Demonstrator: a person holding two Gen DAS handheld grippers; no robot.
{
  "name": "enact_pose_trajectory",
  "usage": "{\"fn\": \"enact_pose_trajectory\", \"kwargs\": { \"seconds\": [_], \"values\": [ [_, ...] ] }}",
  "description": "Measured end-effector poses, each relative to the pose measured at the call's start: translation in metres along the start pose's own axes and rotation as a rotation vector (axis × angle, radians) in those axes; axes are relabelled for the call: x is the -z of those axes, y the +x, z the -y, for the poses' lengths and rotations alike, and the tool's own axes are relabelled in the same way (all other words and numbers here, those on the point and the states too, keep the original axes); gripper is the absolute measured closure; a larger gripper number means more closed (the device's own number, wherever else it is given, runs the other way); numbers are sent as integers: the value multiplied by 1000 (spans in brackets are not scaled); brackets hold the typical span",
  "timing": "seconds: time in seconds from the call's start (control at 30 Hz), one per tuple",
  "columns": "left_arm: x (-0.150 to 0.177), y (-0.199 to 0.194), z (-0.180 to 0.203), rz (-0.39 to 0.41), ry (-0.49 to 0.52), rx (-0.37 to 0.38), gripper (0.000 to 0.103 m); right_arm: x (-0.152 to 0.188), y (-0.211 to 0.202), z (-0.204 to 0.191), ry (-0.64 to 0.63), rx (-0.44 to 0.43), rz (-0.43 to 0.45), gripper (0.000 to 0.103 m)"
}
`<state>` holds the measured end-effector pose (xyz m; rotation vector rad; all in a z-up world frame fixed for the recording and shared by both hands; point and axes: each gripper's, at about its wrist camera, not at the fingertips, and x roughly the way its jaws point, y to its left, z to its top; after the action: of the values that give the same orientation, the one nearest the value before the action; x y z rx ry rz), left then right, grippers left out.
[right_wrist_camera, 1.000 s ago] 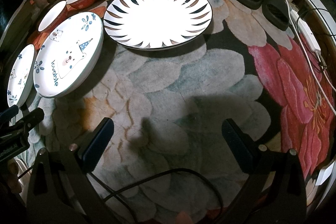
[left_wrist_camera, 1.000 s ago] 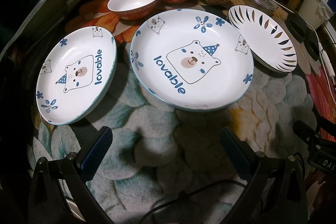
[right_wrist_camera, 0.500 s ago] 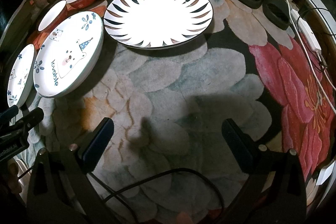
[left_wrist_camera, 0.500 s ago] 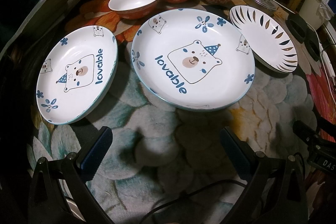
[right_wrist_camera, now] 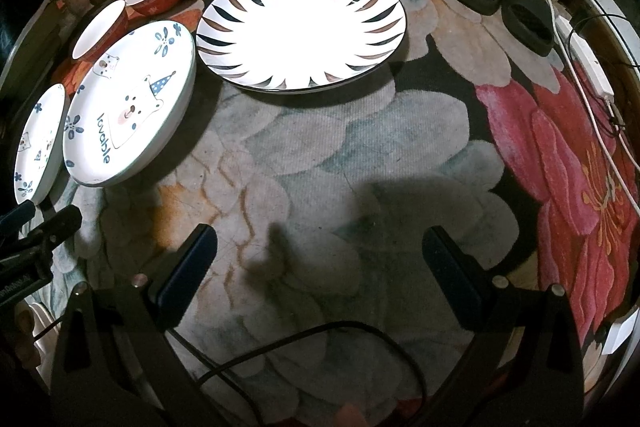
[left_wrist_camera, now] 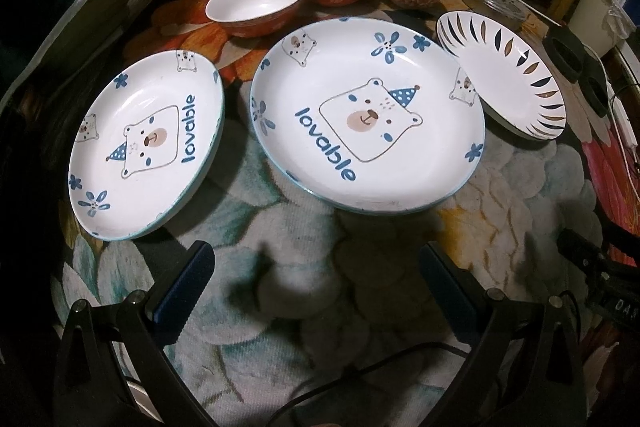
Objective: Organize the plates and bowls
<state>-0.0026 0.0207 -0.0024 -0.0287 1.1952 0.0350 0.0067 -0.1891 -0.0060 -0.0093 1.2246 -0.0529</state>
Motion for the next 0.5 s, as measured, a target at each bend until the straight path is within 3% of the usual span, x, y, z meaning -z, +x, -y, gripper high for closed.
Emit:
{"fn": "enact_pose_trajectory", "kwargs": {
  "seconds": [0.5],
  "values": [
    [-38,0,-10,17,-23,21,1,-28,2,12,28,-67,-16,0]
  ]
}}
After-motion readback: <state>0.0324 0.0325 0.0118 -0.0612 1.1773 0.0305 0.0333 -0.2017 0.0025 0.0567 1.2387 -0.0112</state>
